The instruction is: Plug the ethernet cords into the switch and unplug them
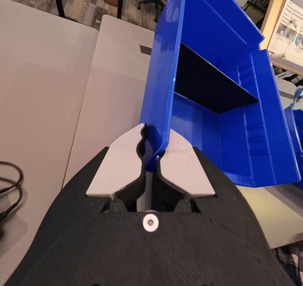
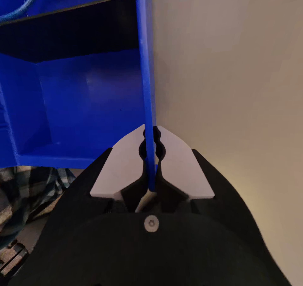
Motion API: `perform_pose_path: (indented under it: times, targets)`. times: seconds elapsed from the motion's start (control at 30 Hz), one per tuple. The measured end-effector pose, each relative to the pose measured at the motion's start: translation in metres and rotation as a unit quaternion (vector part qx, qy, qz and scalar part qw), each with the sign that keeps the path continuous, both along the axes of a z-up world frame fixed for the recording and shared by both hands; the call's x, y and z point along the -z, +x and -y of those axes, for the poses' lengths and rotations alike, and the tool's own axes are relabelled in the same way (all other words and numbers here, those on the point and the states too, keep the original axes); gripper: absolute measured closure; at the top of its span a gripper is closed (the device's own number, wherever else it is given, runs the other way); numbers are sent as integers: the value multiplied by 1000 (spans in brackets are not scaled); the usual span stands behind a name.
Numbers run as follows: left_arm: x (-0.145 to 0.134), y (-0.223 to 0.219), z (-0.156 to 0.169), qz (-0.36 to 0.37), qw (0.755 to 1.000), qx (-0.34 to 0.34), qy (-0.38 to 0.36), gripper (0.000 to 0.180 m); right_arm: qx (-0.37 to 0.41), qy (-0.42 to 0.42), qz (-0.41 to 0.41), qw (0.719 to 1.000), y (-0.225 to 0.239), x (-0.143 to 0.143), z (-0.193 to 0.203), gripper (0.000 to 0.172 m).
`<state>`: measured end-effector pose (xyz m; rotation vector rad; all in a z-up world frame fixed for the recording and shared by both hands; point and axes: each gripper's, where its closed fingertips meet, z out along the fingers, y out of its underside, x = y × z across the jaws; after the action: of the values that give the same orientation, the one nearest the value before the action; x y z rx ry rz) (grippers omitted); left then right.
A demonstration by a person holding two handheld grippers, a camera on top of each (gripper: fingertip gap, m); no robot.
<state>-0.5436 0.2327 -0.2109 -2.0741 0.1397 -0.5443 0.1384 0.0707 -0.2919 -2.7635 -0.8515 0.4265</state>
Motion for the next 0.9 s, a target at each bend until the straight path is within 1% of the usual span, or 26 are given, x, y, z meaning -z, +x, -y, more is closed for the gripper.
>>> perform_pose_path:
  times: [0.03, 0.17, 0.27, 0.3, 0.33, 0.37, 0.4, 0.43, 0.47, 0.5, 0.53, 0.57, 0.6, 0.63, 0.7, 0.77, 0.83, 0.87, 0.9]
  targets:
    - [-1, -5, 4, -1, 1000, -3, 3, 173, -9, -1, -5, 1000, -16, 5, -6, 167]
    - [-3, -25, 17, 3, 1000, -17, 9, 173, -41, 18, -3, 999, -75, 14, -33, 167]
    - [-3, -39, 23, 9, 999, -29, 13, 173, -76, 57, -13, 995, -109, 15, -50, 166]
    - [-4, -43, 25, 10, 999, -33, 14, 172, -85, 74, -14, 994, -114, 12, -54, 160]
    - [-4, -47, 27, 11, 999, -35, 15, 172, -91, 101, -8, 991, -113, 7, -60, 130]
    - [-5, -51, 29, 11, 999, -38, 16, 172, -96, 127, 0, 987, -109, -1, -64, 113]
    - [-6, -54, 31, 10, 999, -41, 17, 172, -106, 152, 0, 983, -105, -12, -66, 106]
    - [-7, -57, 33, 9, 999, -44, 19, 172, -145, 199, -7, 969, -106, -28, -65, 103]
    - [-8, -59, 35, 10, 999, -46, 21, 172, -208, 262, -12, 942, -112, -46, -59, 102]
    - [-8, -60, 38, 12, 999, -48, 22, 172, -280, 302, -15, 911, -121, -59, -44, 104]
    - [-9, -62, 40, 14, 998, -51, 24, 172, -350, 312, -19, 883, -131, -63, -24, 106]
    - [-9, -62, 42, 17, 998, -53, 26, 172, -407, 307, -18, 860, -140, -61, -7, 103]
    - [-9, -63, 43, 18, 998, -56, 27, 172, -450, 283, -13, 847, -147, -51, 8, 99]
    - [-9, -64, 45, 20, 998, -59, 29, 172, -481, 251, 2, 840, -150, -37, 19, 99]
    - [-9, -66, 48, 23, 997, -67, 33, 172, -528, 230, 38, 817, -155, -9, 25, 95]
    - [-11, -68, 50, 21, 996, -74, 38, 172, -566, 199, 47, 798, -160, 15, 32, 102]
    - [-14, -70, 53, 21, 996, -79, 43, 172, -596, 164, 62, 783, -162, 38, 37, 120]
    - [-15, -71, 54, 22, 995, -81, 47, 172, -612, 147, 62, 775, -163, 46, 40, 126]
    - [-16, -72, 56, 25, 995, -82, 50, 172, -628, 139, 49, 764, -168, 49, 44, 134]
